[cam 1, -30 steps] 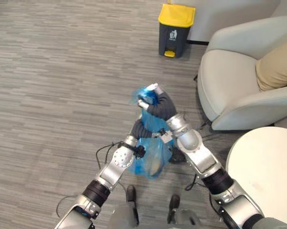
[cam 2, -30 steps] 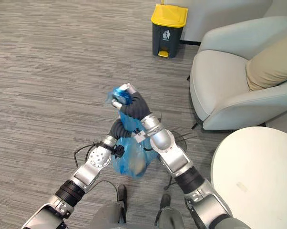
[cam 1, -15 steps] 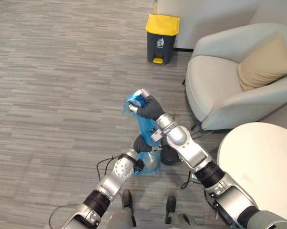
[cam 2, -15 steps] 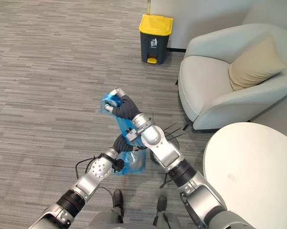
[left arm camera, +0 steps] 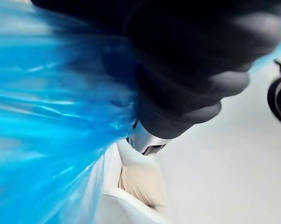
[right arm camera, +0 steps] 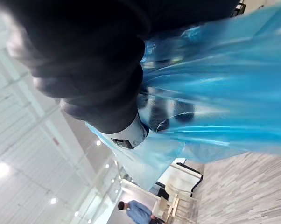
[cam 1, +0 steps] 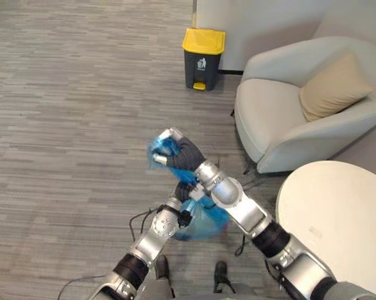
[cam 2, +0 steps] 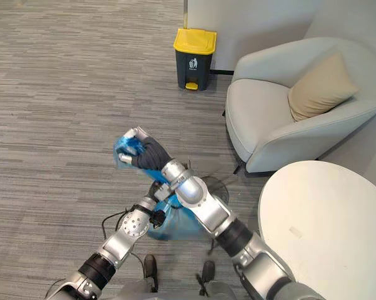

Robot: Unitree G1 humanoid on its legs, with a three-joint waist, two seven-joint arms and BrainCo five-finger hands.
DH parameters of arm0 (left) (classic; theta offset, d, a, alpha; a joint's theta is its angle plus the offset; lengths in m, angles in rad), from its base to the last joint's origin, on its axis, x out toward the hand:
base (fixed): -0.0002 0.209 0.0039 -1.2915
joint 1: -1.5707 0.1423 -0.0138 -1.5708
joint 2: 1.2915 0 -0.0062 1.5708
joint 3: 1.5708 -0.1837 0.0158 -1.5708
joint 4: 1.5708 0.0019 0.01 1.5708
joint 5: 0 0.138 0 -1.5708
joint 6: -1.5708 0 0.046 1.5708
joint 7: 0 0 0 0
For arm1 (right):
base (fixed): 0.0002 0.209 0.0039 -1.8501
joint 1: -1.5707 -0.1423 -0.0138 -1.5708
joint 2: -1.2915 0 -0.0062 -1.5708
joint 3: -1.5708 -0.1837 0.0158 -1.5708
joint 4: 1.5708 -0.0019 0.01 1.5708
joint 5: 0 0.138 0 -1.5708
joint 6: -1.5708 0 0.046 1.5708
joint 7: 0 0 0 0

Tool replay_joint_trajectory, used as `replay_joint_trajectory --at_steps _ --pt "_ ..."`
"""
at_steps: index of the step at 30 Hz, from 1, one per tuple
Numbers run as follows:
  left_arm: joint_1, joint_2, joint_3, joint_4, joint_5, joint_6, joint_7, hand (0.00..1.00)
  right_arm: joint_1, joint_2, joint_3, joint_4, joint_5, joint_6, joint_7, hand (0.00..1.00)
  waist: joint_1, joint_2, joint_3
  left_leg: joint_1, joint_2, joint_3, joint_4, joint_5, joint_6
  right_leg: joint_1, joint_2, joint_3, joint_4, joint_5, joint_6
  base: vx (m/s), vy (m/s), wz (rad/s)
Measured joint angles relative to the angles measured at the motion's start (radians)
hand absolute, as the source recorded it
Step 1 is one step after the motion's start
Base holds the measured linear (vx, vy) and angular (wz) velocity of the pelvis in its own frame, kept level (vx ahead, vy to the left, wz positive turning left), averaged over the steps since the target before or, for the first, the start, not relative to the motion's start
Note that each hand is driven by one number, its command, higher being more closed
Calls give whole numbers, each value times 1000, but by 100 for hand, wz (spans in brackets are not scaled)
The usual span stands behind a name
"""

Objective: Gather rubbish on tea table into small bin, then transfer packed bag to large trash can.

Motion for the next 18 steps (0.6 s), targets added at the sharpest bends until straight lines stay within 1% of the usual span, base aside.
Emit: replay_joint_trajectory --at_steps 3,5,7,9,10,11,14,15,17,18 --pt "57 -3 46 -26 -7 2 13 100 123 -36 -35 -1 -81 -7 0 0 1 0 -1 0 0 -3 -3 -3 -3 2 0 -1 0 -5 6 -10 9 2" --pt "85 -4 95 -26 -51 14 11 100 181 -75 -66 -6 -136 -6 0 0 0 -1 -2 1 0 -4 -7 -6 -2 2 -1 -1 0 -8 7 0 0 0" --pt "118 -7 193 -26 -82 24 11 100 285 -128 -143 -65 -172 -10 2 0 0 -1 -3 4 -1 -4 -8 -6 -2 8 0 -4 -2 -13 0 0 0 0" --pt "150 -1 263 -26 -100 25 14 100 369 -162 -202 -112 -189 -21 0 0 0 0 -12 5 -2 -5 -8 -6 -2 11 -1 -5 -6 -13 0 0 0 0" --pt "162 3 282 -26 -101 25 14 100 397 -173 -220 -118 -189 -28 0 0 -1 1 -18 5 -2 -5 -8 -6 -2 12 -1 -6 -9 -13 0 24 4 5" --pt "188 6 322 -29 -113 25 16 100 469 -200 -259 -118 -190 -43 5 0 -2 4 -31 4 -4 -9 -8 -7 -1 17 -1 -9 -16 -13 0 27 3 7" --pt "224 6 371 -34 -113 25 31 100 566 -238 -298 -113 -189 -46 35 0 -2 12 -41 -1 -4 -17 -8 -11 -6 16 -6 -15 -17 -14 1 23 8 8" --pt "246 7 390 -33 -112 24 34 100 599 -249 -303 -91 -186 -50 45 0 -3 15 -43 -3 -3 -20 -8 -13 -8 16 -9 -17 -17 -14 1 15 14 7" --pt "268 7 410 -13 -111 22 34 100 644 -244 -323 2 -171 -58 65 0 -4 19 -43 -22 -5 -34 -5 -13 -8 15 -10 -34 -16 -16 3 -5 10 27" --pt "266 7 413 16 -111 20 34 100 659 -228 -352 78 -162 -57 72 0 -7 22 -42 -39 -6 -57 0 -12 -8 9 -13 -61 -10 -24 11 -26 8 49"
